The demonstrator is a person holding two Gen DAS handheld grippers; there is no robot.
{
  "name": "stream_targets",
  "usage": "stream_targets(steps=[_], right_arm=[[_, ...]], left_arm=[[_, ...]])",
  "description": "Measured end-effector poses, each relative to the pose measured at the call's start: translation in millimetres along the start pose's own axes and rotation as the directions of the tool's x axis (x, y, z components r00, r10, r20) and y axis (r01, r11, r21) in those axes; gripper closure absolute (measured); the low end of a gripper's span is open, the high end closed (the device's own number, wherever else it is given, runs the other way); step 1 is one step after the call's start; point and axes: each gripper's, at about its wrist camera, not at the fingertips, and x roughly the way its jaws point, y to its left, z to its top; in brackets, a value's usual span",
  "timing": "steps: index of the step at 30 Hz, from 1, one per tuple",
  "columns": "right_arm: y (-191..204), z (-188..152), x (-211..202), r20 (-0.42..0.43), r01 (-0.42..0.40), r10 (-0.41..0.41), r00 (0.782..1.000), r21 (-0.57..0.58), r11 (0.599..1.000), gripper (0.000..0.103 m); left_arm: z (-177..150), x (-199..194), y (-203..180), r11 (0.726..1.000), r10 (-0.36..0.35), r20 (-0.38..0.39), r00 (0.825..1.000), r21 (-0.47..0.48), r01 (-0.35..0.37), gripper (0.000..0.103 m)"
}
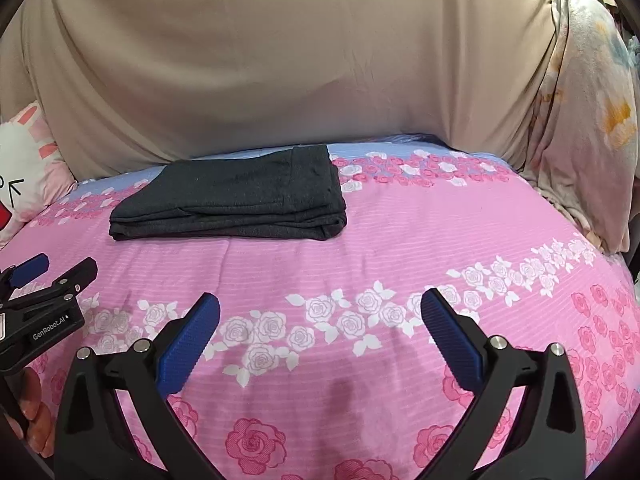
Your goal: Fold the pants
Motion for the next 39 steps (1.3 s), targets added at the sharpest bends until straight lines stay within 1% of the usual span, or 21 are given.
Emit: stream_targets(steps=[4,11,39], right_arm=[[-0.2,-0.2,2.0,-0.009,-0.004,0.004,1.000,0.005,1.000,0.005],[0.2,0.2,4.0,-0.021,-0.009,0.009,1.000,0.008,1.000,0.005],[1.9,-0.8,3.9,-0.021,-0.012,0.012,1.000,0.006,1.000,0.005]], left_arm=[[0.3,3.2,1.9,1.000,-0.004,-0.017,1.000,-0.011,0.003,0.022],[-0.1,2.8,0.7,1.000,0.004,-0.016,1.000,0.000,-0.004,0.022],[-1.6,3.7,1.7,1.000,0.014,-0.026,1.000,-0.002,-0.014,0.022]])
